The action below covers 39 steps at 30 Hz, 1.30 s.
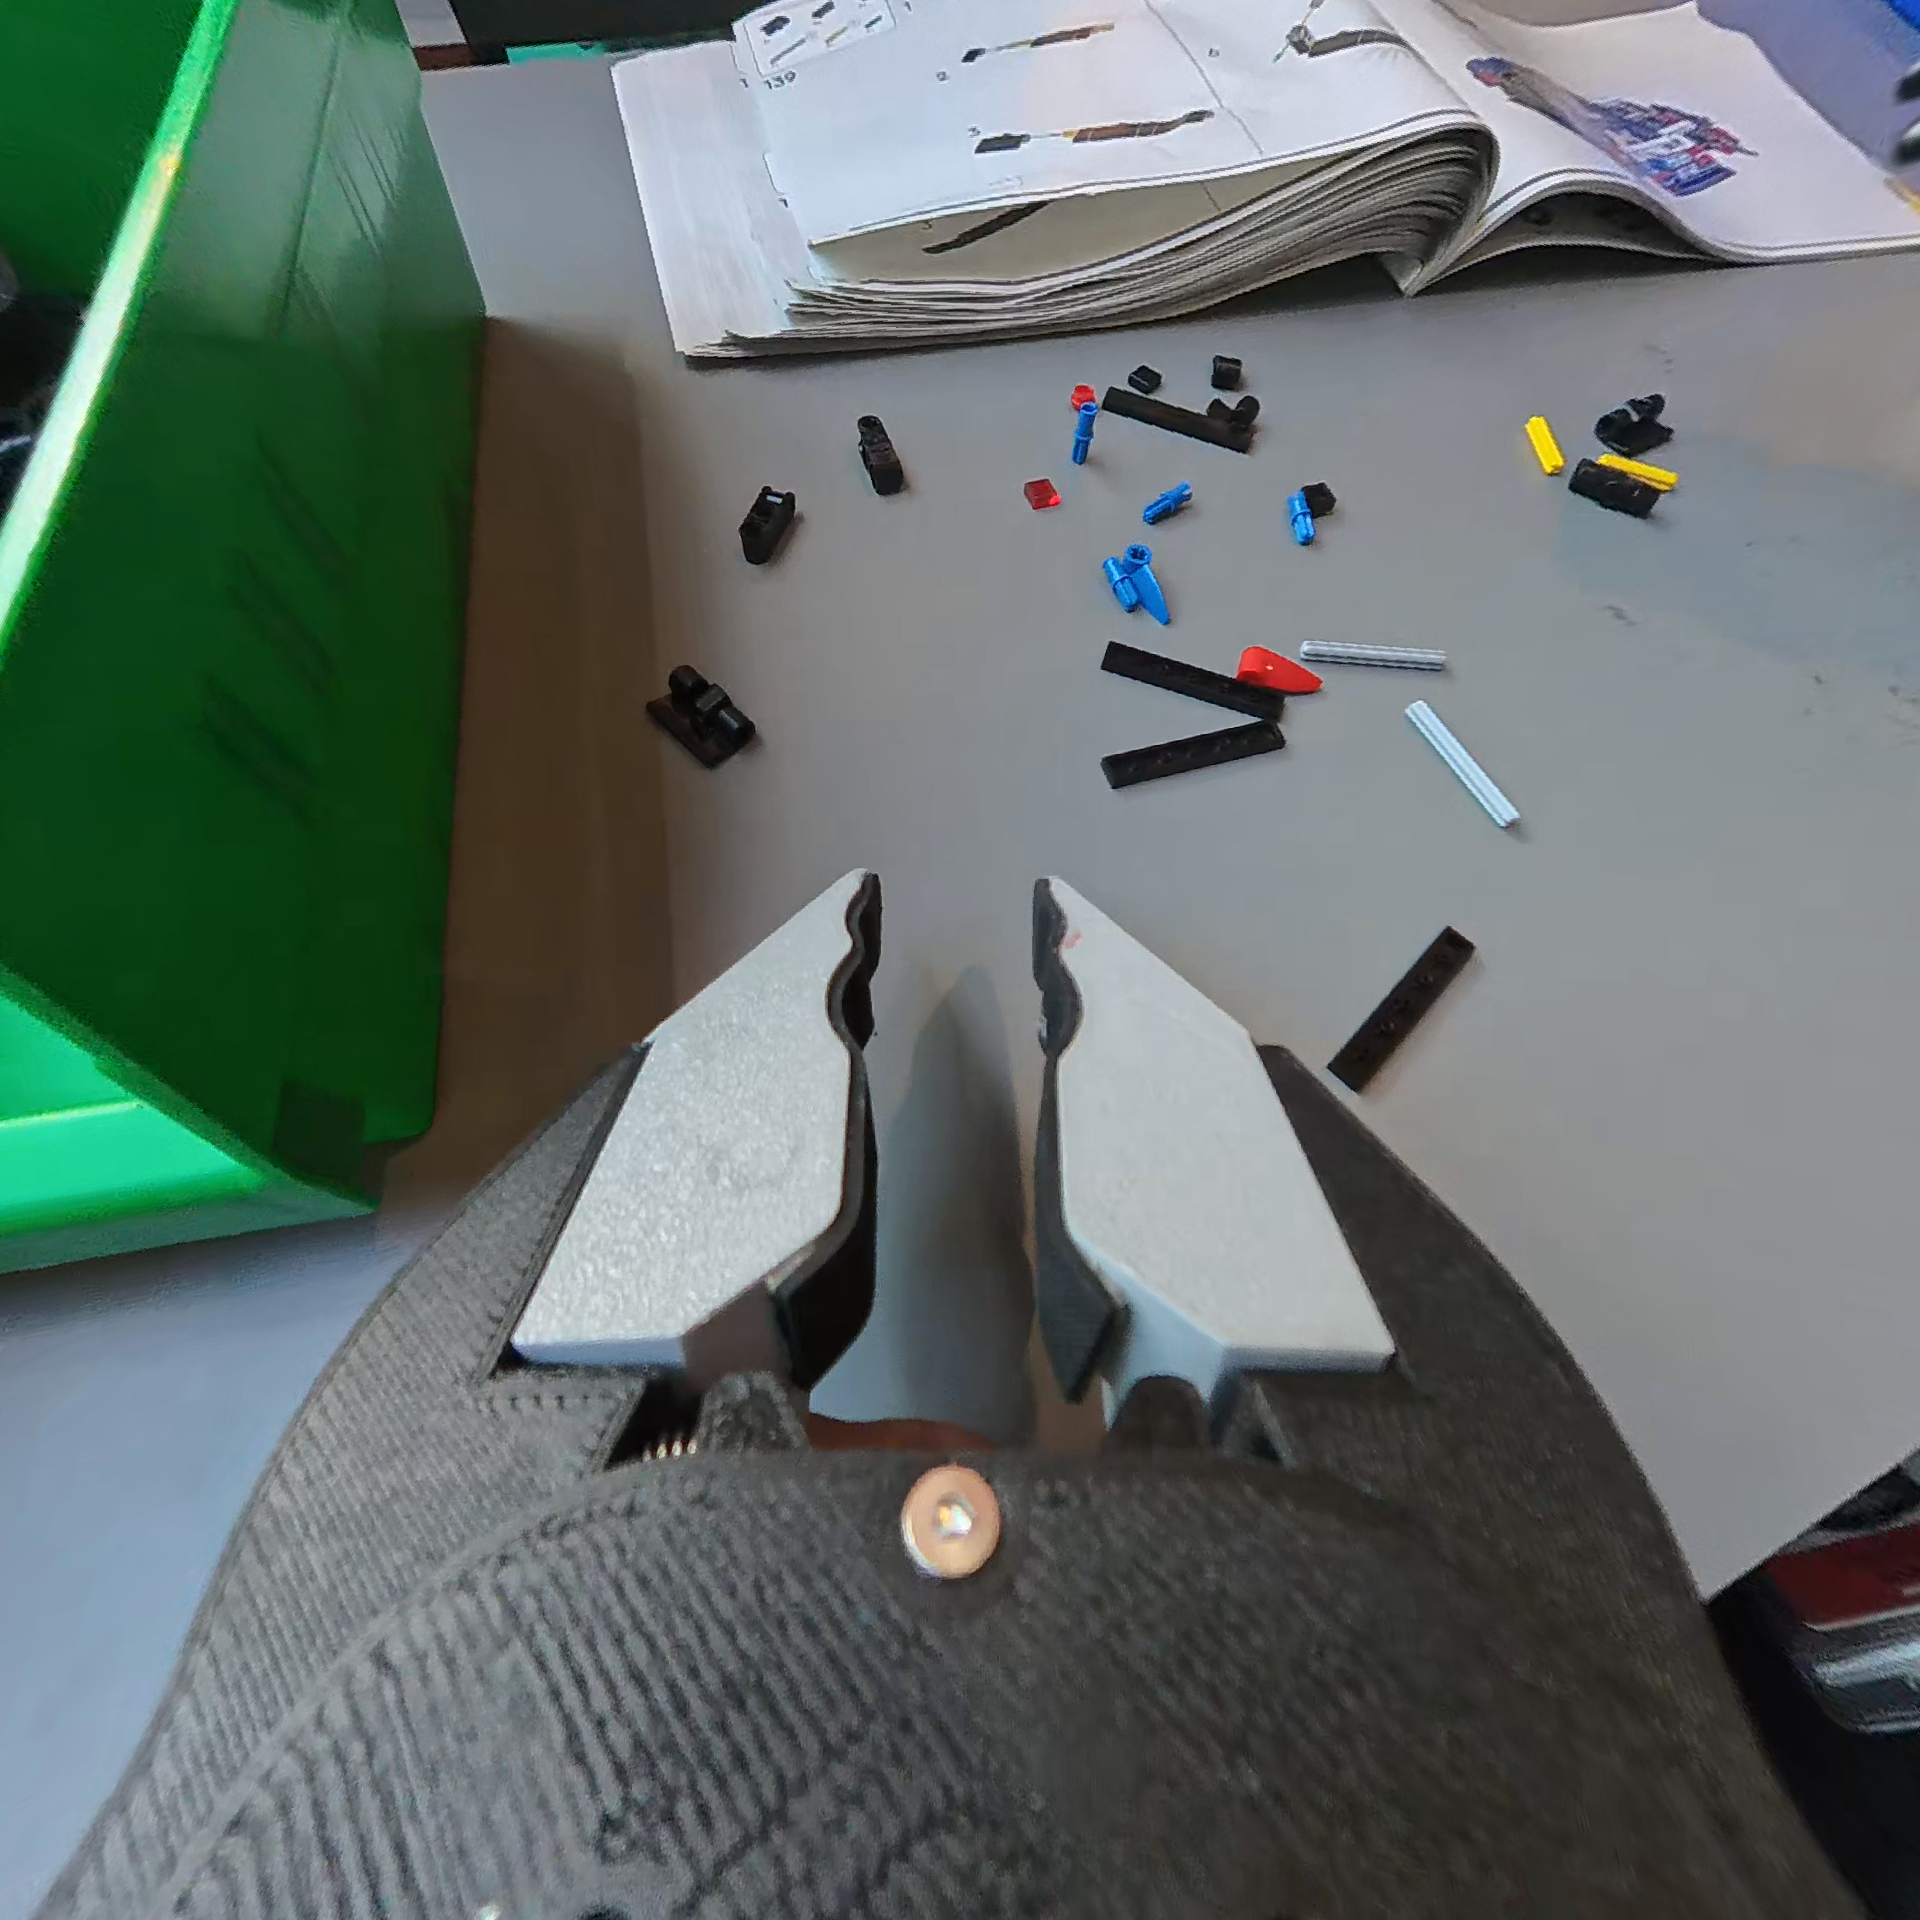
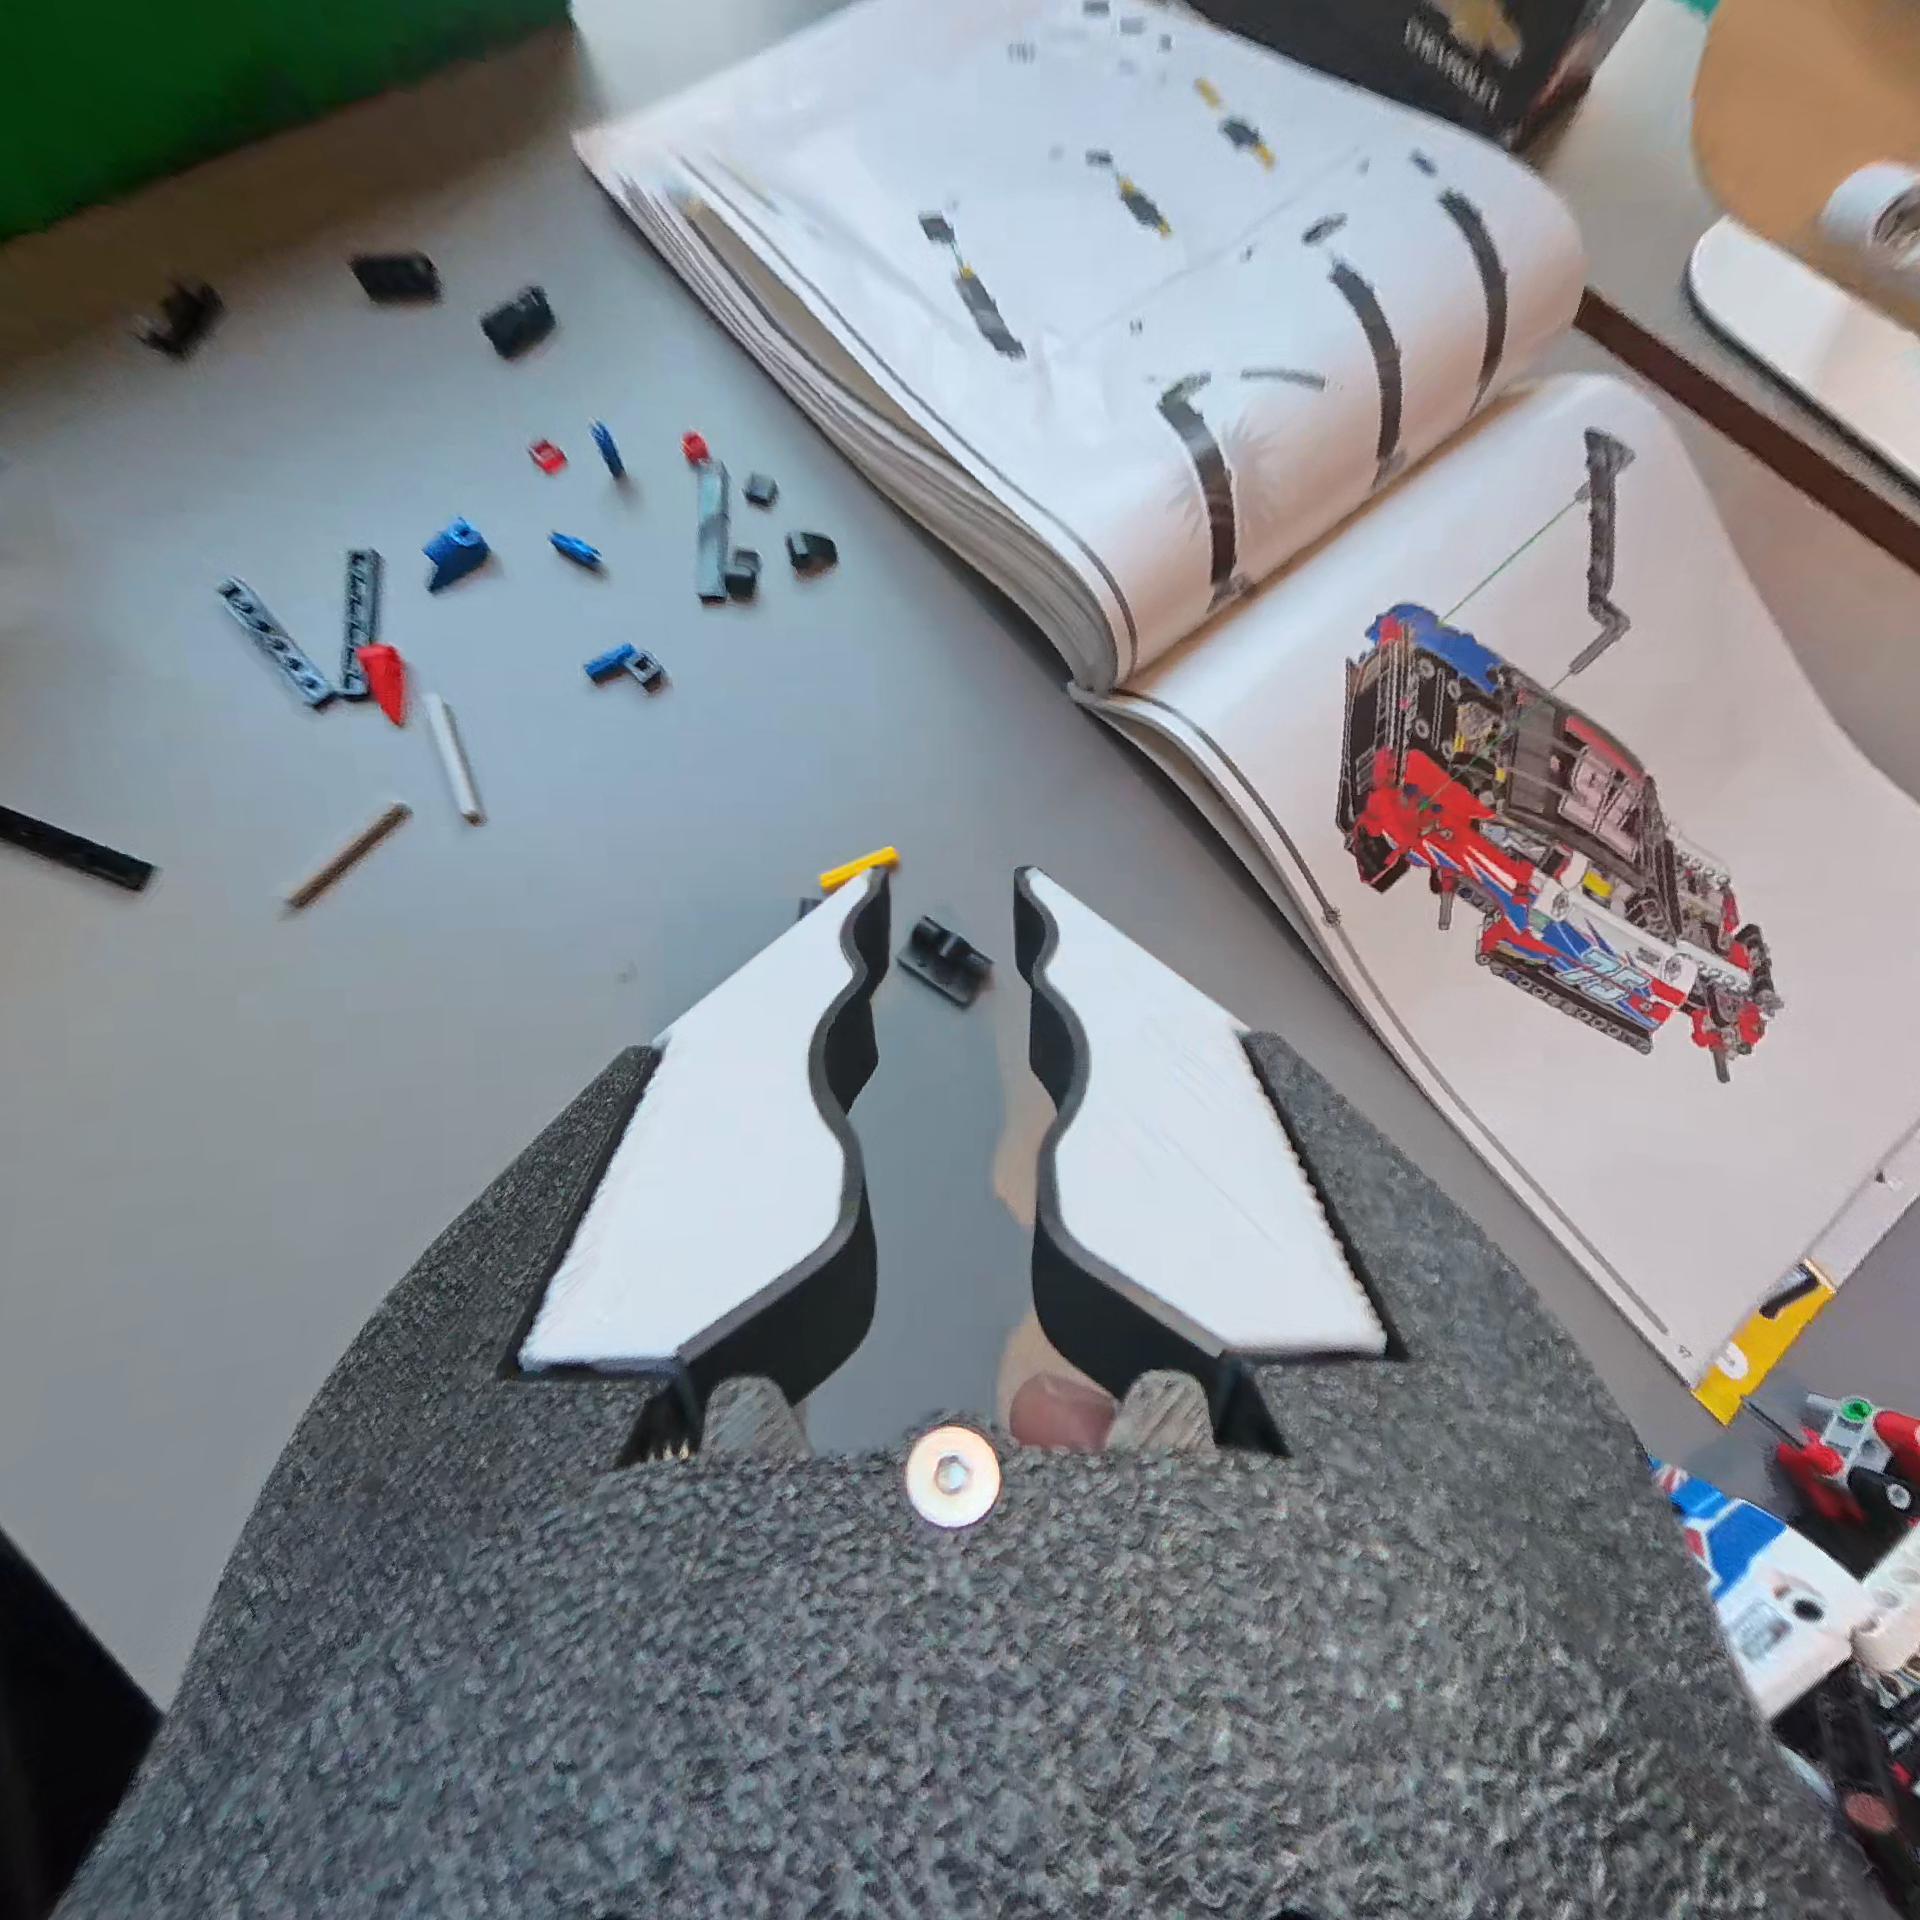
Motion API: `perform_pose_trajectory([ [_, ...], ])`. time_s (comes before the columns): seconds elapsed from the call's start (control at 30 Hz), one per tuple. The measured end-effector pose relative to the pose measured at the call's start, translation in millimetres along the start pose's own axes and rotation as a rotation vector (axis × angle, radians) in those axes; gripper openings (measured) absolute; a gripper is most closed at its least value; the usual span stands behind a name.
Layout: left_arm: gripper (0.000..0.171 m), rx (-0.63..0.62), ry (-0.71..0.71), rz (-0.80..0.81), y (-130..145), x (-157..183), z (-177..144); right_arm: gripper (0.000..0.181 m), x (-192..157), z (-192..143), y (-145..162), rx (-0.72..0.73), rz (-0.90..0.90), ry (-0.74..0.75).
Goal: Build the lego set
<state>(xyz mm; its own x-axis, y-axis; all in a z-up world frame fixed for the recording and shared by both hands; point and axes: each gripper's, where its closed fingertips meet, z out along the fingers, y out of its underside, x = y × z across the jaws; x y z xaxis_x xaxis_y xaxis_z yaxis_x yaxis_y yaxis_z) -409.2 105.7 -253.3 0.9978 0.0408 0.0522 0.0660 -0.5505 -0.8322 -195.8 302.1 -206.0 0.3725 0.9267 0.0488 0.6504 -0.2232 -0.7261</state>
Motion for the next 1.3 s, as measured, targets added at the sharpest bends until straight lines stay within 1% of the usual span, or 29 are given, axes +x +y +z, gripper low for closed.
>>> perform_pose_trajectory([
  [0.1,0.026,-0.011,-0.023,0.001,1.3,-2.7,1.0,0.022,-7.8,-13.4,-7.3,0.069,0.007,-0.005],
  [0.2,0.026,-0.009,-0.027,-0.007,1.0,-4.0,0.9,0.022,-25.8,-22.7,-6.0,0.166,0.014,-0.041],
  [0.27,0.026,-0.007,-0.031,-0.013,0.7,-5.1,0.8,0.022,-38.0,-24.5,1.7,0.221,0.001,-0.055],
  [0.37,0.025,0.016,-0.046,-0.005,-2.4,-6.1,-1.0,0.022,-47.3,-22.1,17.4,0.229,-0.032,-0.034],
  [0.47,0.024,0.038,-0.066,0.010,-4.9,-6.9,-3.4,0.022,-36.7,-25.1,21.0,0.230,-0.022,0.039],
  [0.6,0.023,0.080,-0.084,-0.002,-9.5,-10.4,-8.3,0.022,-19.8,-45.5,17.4,0.270,0.044,0.090],
  [0.8,0.024,0.074,-0.118,-0.025,-8.8,-16.8,-8.1,0.024,-12.7,-71.1,10.6,0.335,0.149,0.078],
  [0.83,0.024,0.063,-0.124,-0.028,-7.6,-18.0,-6.9,0.026,-13.9,-71.7,11.3,0.336,0.160,0.069],
  [0.9,0.028,0.031,-0.130,-0.032,-4.7,-19.9,-2.9,0.037,-18.9,-69.9,14.0,0.332,0.175,0.040],
  [1.0,0.027,0.046,-0.188,0.026,-18.1,-27.6,4.4,0.037,-23.4,-69.3,17.3,0.314,0.162,0.027],
  [1.07,0.026,-0.002,-0.233,0.054,-21.6,-34.1,14.0,0.037,-20.1,-75.0,15.0,0.320,0.146,0.047],
  [1.17,0.023,-0.085,-0.301,0.086,-13.2,-45.0,28.4,0.037,-13.7,-85.3,9.7,0.343,0.146,0.061],
  [1.23,0.021,-0.127,-0.307,0.100,-5.8,-47.1,32.8,0.037,-11.1,-89.0,8.0,0.354,0.155,0.054],
  [1.3,0.021,-0.127,-0.298,0.108,-6.6,-49.2,34.1,0.037,-9.0,-88.8,7.8,0.358,0.164,0.044],
])
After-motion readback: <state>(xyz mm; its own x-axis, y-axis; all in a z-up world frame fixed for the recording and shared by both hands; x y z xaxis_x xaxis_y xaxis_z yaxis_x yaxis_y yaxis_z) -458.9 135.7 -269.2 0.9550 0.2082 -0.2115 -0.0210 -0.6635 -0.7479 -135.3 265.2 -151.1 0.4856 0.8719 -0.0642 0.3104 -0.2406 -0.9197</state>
